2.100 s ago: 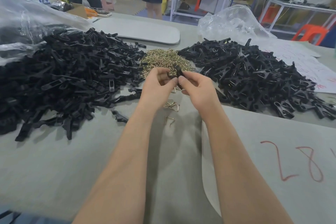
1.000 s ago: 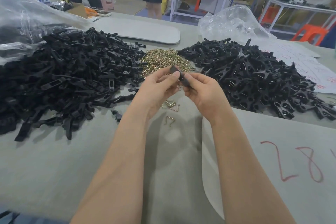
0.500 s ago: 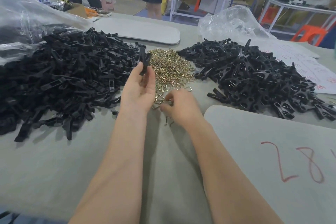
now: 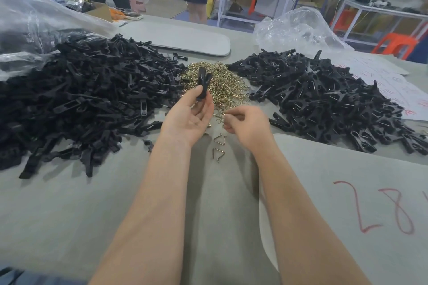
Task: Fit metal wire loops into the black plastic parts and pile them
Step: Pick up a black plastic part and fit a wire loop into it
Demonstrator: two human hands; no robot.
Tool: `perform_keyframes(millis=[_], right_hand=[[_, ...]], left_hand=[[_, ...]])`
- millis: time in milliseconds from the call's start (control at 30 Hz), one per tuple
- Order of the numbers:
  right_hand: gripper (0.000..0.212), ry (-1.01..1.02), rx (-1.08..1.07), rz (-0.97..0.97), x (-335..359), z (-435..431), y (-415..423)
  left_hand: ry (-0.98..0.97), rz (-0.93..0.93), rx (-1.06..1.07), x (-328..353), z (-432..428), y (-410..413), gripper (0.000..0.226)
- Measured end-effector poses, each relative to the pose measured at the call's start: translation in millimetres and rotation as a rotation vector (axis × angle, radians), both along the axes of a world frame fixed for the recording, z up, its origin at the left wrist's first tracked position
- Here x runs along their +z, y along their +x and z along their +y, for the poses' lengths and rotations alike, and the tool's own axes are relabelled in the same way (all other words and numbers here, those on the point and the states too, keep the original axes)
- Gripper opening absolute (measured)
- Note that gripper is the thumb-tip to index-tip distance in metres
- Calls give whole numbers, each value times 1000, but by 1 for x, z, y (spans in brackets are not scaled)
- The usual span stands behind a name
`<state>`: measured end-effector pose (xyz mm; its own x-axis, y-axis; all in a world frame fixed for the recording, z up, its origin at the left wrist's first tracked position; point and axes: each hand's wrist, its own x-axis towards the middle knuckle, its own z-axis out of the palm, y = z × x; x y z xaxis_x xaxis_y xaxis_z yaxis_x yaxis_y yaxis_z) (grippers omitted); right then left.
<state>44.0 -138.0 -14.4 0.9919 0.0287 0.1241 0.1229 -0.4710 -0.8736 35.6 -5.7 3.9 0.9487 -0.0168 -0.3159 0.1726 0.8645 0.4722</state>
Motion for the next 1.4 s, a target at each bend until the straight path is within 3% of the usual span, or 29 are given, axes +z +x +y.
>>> perform_keyframes(millis=[133, 300, 367, 500, 633, 700, 767, 933, 1400], right_hand=[[17, -250, 35, -197, 2, 1, -2], [20, -173, 0, -222, 4, -2, -4], [24, -170, 7, -196, 5, -3, -4], [24, -114, -38, -176, 8, -13, 1], [5, 396, -191, -81, 18, -29, 3], [7, 596, -183, -15, 21, -33, 2], [4, 631, -168, 17, 23, -36, 1], [10, 233, -148, -16, 24, -41, 1], [8, 141, -128, -15, 29, -43, -3]], left_hand=[[85, 17, 0, -3, 0, 2, 9], [206, 6, 21, -3, -4, 4, 5], [449, -36, 60, -4, -9, 6, 6], [1239, -108, 145, -9, -15, 4, 16], [1513, -300, 106, -13, -18, 1, 20], [1563, -371, 114, -14, -21, 1, 21], [1567, -417, 116, -14, -23, 0, 22], [1649, -510, 125, -14, -23, -1, 24], [1706, -583, 74, -15, -22, -2, 18]])
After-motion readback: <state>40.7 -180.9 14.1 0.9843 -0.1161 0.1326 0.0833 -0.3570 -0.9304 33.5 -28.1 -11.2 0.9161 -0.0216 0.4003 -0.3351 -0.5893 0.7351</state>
